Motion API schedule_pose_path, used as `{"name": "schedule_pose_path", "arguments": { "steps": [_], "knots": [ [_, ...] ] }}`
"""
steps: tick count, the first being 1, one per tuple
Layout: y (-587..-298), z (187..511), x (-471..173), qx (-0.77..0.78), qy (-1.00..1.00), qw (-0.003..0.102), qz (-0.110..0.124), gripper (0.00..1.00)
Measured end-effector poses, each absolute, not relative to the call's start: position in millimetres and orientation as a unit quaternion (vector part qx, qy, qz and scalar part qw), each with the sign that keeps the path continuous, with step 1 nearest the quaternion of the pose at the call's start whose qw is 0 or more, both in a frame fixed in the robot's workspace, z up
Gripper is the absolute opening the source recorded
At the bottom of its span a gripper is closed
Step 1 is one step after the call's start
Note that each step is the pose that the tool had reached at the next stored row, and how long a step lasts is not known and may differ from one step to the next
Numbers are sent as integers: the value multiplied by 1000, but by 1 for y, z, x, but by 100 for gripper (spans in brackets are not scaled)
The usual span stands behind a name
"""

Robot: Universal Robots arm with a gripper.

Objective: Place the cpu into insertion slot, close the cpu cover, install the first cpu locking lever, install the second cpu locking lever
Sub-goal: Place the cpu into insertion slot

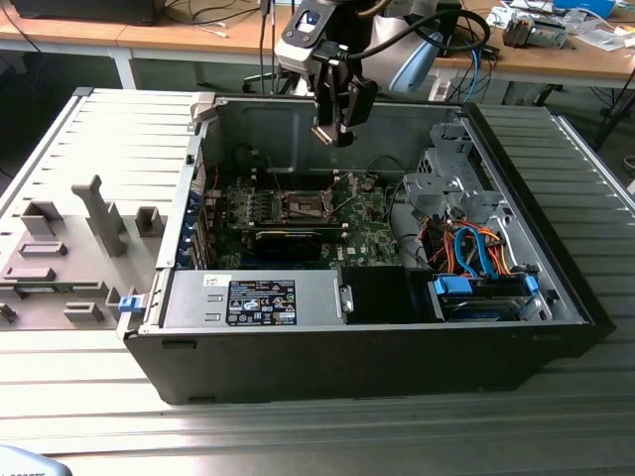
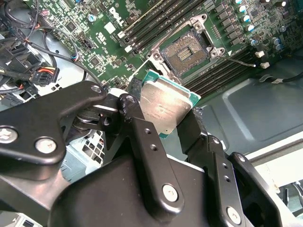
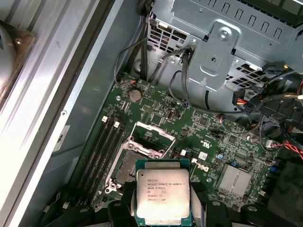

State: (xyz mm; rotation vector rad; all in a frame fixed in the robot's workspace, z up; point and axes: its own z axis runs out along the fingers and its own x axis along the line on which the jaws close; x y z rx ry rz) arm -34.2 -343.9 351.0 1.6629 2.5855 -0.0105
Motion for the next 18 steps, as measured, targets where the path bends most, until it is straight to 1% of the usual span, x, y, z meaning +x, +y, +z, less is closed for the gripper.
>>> {"name": "schedule_pose_path", "arguments": {
  "steps": [18],
  "knots": [
    [-344,351,-34,546,837,36,-6,55]
  ]
}}
